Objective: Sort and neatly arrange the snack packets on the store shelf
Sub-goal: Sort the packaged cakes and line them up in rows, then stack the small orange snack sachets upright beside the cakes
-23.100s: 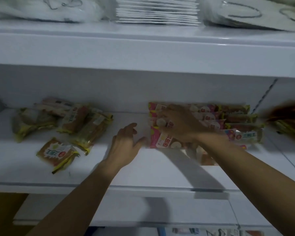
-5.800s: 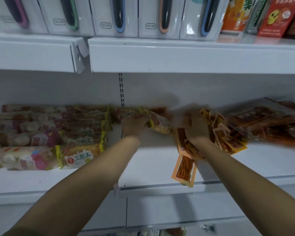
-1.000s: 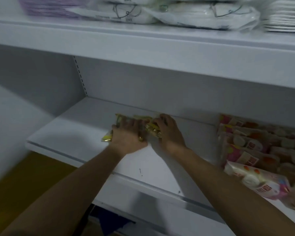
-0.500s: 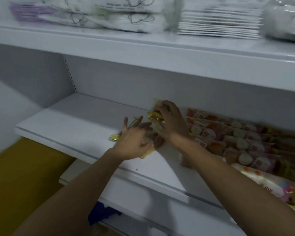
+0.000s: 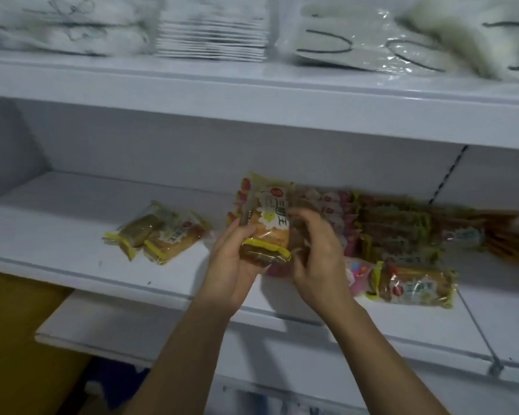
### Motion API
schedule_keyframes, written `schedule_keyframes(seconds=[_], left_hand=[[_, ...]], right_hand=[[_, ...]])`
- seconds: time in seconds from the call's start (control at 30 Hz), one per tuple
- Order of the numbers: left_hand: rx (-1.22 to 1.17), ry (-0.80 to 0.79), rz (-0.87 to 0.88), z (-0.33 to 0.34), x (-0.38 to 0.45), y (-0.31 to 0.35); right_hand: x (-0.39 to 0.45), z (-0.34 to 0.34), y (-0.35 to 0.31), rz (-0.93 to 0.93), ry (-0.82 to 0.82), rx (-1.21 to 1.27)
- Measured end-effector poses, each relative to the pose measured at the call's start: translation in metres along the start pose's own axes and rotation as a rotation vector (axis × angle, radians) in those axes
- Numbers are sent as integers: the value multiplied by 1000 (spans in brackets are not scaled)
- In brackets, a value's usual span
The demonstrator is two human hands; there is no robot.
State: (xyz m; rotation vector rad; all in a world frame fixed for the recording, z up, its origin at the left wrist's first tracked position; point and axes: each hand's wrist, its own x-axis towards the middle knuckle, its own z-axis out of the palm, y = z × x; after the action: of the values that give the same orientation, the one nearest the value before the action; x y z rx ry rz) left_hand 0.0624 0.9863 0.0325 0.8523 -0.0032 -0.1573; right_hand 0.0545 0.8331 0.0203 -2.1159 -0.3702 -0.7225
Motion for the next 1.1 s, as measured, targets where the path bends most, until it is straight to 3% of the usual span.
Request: schedule_keyframes(seconds=[0.1, 0.33, 0.53, 0.63, 0.77, 0.83, 1.0, 1.1], left_hand=[[14, -57, -8, 31, -4, -16], [-28, -114, 4, 103, -9, -72], [40, -47, 31, 174, 2, -122], [448, -4, 161, 209, 24, -143], [1131, -135, 366, 249, 59, -182], [1433, -166, 359, 263, 80, -198], [1750, -273, 350, 280, 115, -228], [1987, -240, 303, 282, 126, -239]], right_hand=[[-10, -34, 9, 231, 179, 116], [-25, -107, 19, 663, 77, 590], [-31, -211, 83, 679, 86, 615], [-33, -274, 135, 638, 95, 534], [-25, -336, 205, 608, 123, 364], [-16, -348, 241, 609, 97, 264], [4, -345, 303, 581, 4, 26], [1, -335, 324, 556, -95, -82]])
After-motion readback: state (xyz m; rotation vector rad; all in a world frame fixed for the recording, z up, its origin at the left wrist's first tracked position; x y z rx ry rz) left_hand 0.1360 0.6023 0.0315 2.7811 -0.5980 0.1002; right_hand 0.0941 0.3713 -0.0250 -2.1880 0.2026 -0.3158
